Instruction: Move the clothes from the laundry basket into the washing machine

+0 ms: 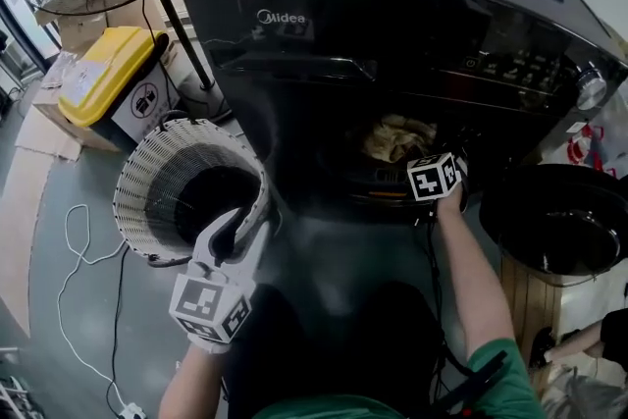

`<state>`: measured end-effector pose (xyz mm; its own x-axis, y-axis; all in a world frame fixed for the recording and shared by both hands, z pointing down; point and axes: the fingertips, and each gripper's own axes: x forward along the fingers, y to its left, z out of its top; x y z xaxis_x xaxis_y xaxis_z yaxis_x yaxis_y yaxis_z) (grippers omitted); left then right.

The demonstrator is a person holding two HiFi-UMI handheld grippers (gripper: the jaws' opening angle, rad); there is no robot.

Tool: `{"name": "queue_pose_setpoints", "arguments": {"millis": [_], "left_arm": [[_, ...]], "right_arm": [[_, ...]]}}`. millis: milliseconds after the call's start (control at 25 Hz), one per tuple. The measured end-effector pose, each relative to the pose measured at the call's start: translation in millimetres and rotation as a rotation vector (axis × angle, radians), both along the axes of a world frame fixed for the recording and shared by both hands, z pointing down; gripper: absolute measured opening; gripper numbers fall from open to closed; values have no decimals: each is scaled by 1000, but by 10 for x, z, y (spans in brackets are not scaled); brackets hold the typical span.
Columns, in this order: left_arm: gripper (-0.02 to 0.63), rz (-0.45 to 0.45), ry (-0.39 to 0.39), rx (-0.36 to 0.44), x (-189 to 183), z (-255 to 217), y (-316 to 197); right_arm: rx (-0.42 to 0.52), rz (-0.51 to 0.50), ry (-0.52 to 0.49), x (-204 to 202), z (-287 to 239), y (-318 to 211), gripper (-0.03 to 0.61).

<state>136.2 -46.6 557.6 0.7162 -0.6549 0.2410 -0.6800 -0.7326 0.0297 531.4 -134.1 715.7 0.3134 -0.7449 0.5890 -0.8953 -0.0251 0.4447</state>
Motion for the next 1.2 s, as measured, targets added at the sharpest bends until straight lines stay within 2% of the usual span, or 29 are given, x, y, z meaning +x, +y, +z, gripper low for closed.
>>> {"name": "queue_pose_setpoints", "arguments": {"millis": [160, 360, 440, 640, 840, 1200], "left_arm": [[155, 13, 17, 4, 115, -18, -42], [155, 28, 31, 23, 268, -79, -105], [155, 30, 36, 31, 314, -114, -143], [152, 25, 54, 65, 394, -262, -237], [147, 10, 75, 85, 406, -390, -332], [141, 36, 108, 99, 506, -525, -322]], "right_arm": [[108, -51, -93, -271, -248, 175, 313], [294, -155, -289, -692, -682, 454, 305], [363, -159, -362, -794, -871, 621, 223], [468, -158, -485, -926, -1293, 1050, 117], [540, -171, -506, -961, -1684, 1398, 46], [685, -133, -445, -784, -2235, 1863, 2]]}}
